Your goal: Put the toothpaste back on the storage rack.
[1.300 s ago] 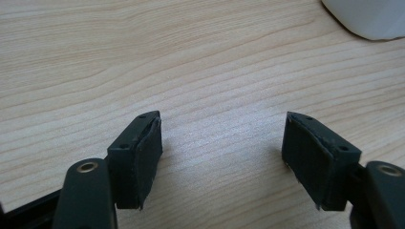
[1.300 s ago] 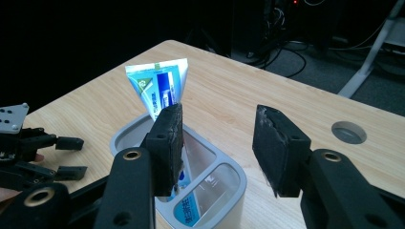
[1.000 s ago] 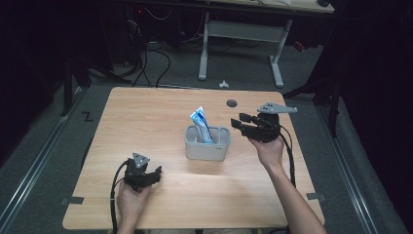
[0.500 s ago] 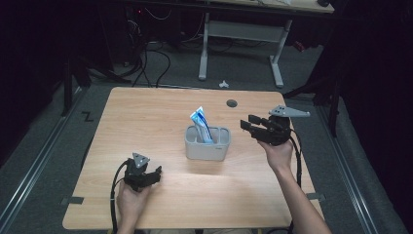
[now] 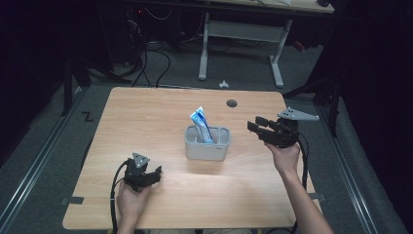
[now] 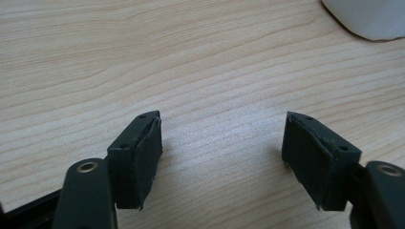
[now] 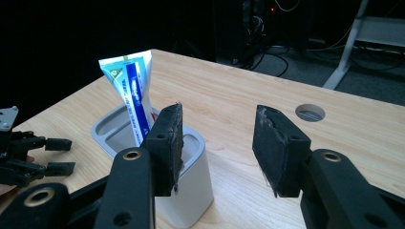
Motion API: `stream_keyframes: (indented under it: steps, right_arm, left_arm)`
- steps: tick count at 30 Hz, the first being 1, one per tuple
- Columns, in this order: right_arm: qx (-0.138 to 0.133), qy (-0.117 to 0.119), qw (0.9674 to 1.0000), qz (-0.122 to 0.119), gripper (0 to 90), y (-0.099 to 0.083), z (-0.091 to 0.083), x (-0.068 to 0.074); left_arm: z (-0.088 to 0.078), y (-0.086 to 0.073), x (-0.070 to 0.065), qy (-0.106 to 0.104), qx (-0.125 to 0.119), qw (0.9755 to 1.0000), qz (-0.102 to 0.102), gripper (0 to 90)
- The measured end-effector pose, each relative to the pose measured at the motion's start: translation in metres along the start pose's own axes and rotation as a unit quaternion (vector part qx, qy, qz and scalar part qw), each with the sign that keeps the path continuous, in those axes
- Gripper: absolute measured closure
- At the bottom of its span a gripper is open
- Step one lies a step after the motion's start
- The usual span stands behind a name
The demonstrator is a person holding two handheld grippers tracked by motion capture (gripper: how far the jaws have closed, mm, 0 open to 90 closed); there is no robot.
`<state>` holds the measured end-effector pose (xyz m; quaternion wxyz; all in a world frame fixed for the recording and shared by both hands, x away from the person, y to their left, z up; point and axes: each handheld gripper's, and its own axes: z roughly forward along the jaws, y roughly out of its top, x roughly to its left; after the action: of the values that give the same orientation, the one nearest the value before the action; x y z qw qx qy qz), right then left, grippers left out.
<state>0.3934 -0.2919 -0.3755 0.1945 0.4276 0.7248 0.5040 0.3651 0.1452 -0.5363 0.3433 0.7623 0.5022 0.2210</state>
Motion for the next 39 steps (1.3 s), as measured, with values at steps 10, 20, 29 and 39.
stream_keyframes:
  steps: [10,20,29,39]
  right_arm:
    - [-0.006,-0.006,0.9999,0.007,53.6,-0.007,-0.011,-0.008]
    - [-0.012,-0.011,0.9997,0.016,53.6,-0.014,-0.02,-0.014]
    - [-0.015,-0.012,0.9996,0.021,53.6,-0.021,-0.026,-0.017]
    - [-0.017,-0.015,0.9992,0.032,53.6,-0.03,-0.032,-0.021]
  left_arm:
    - [0.0,0.0,0.0,0.0,0.0,1.0,0.0,30.5]
    - [0.0,0.0,0.0,0.0,0.0,1.0,0.0,30.5]
    - [0.0,0.0,0.0,0.0,0.0,1.0,0.0,30.5]
    - [0.0,0.0,0.0,0.0,0.0,1.0,0.0,30.5]
